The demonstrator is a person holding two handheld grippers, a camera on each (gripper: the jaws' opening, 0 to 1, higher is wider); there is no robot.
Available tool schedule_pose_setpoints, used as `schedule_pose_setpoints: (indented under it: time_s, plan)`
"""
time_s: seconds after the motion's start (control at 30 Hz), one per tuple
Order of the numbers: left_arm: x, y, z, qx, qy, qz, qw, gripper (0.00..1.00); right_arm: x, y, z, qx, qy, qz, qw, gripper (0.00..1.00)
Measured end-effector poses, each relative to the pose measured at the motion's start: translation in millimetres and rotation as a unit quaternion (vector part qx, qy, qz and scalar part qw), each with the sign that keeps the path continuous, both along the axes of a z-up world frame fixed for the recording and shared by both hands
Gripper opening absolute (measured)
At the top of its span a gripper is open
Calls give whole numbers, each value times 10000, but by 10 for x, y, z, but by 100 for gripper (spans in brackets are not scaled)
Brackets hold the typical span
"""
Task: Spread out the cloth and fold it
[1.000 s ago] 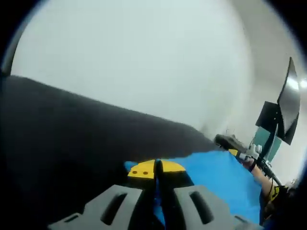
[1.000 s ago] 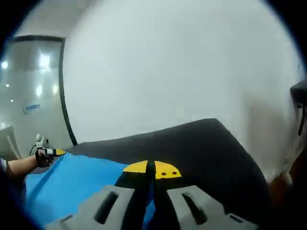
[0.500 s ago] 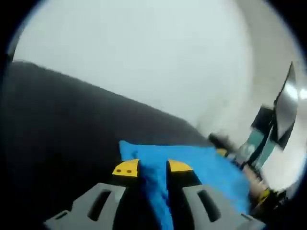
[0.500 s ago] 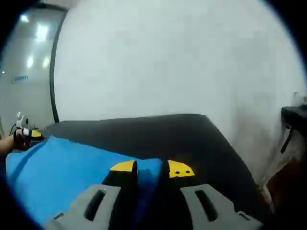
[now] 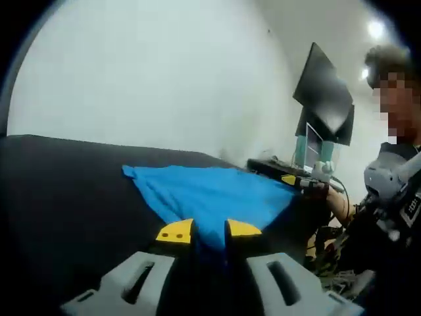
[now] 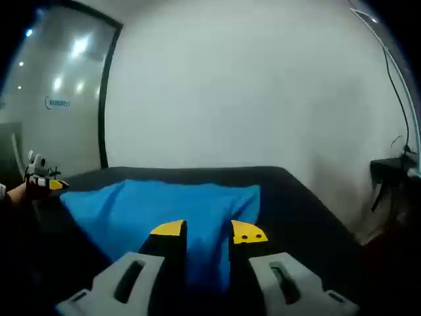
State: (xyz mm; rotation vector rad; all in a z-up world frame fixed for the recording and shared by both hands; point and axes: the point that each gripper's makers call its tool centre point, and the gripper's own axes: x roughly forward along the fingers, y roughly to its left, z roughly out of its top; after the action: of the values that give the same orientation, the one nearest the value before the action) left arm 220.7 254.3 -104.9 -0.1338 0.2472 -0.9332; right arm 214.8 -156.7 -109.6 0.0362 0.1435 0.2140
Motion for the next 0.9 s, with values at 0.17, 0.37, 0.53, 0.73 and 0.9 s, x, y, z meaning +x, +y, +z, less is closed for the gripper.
schedule_pose_setpoints:
  time_s: [0.17,0.37,0.53,0.73,0.9]
  plan:
    - [-34,-128,-199,583,-288,-46,9979,23,-300,-87,-236,-299,252,-139,9991,20]
    - [23,-250,-417,1464,-602,-218,9872,13,-243,-30,-353,-518,479,161,9974,6]
    - [54,-122,-417,1724,-819,-146,9815,0,-271,-139,-154,-1657,192,88,9860,0]
    - [45,76,-449,1253,-488,-117,9909,0,-288,-154,-249,-1564,442,152,9866,0]
    - [-6,61,-481,1454,-542,-235,9876,2,-297,-100,-384,-1598,504,87,9858,1]
